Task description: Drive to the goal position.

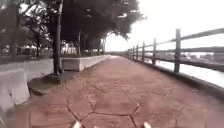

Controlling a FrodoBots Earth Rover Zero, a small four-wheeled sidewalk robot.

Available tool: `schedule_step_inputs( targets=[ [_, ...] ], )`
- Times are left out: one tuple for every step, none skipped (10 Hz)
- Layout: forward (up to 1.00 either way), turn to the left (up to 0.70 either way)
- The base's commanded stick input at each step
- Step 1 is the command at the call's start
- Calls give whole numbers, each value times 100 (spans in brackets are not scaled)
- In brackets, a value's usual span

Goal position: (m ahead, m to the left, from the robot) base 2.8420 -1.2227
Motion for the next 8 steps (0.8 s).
schedule_step_inputs(
  targets=[
    [50, 0],
    [50, 0],
    [50, 0],
    [50, 0],
    [50, 0],
    [50, 0],
    [50, 0],
    [50, 0]
  ],
)
